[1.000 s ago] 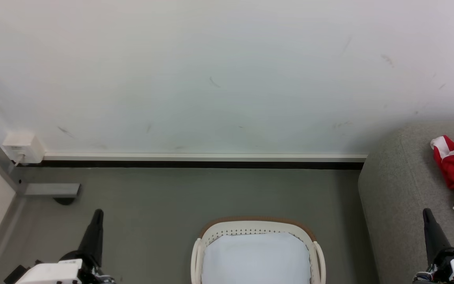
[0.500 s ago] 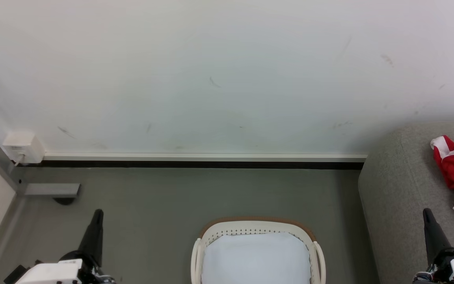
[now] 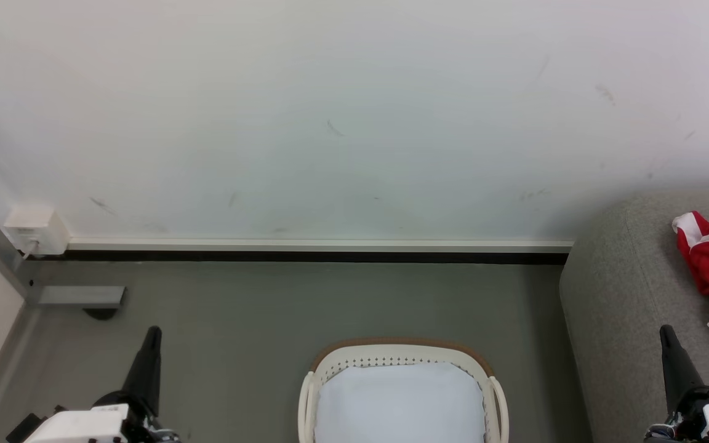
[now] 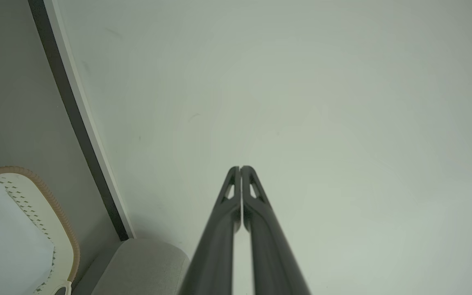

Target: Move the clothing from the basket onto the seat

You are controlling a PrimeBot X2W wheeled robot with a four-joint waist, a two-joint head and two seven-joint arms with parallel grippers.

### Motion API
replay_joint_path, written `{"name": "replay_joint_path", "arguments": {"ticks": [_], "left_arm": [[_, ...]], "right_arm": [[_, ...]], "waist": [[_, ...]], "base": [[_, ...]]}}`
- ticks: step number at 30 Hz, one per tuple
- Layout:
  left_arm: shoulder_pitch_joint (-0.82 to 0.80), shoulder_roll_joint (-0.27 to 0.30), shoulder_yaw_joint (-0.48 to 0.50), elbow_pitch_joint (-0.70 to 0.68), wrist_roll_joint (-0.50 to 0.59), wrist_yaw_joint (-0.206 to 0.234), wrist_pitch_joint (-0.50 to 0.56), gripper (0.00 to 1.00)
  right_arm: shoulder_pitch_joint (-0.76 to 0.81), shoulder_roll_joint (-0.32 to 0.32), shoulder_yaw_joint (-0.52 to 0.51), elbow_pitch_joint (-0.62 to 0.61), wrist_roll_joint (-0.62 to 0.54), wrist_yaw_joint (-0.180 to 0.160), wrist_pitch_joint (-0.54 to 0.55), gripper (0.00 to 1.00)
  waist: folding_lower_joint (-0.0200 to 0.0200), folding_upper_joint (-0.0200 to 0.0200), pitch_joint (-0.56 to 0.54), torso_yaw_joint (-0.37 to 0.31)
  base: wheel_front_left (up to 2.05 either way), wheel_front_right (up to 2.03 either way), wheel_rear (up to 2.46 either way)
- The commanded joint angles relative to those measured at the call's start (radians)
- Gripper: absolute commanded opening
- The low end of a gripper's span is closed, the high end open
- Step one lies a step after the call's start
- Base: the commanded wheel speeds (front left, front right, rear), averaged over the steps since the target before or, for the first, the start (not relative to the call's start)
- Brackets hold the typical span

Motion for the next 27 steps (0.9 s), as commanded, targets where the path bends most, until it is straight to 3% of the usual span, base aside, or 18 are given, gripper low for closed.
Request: {"name": "replay_joint_path", "arguments": {"ticks": [1,27], "left_arm": [[-0.007,0.007,0.002,-0.003,-0.014,-0.002,0.005,0.0],[-0.007,0.007,0.002,-0.003,-0.014,-0.002,0.005,0.0]], "right_arm": [[-0.012,-0.002,-0.005,-0.004,-0.004,-0.002,0.004,0.0],[-0.012,-0.001,-0.008,-0.004,-0.005,-0.002,0.006,0.0]], "waist": [[0.0,0.0,0.0,0.0],[0.0,0.0,0.0,0.0]], "base": [[0.0,0.0,0.0],[0.0,0.0,0.0]]}}
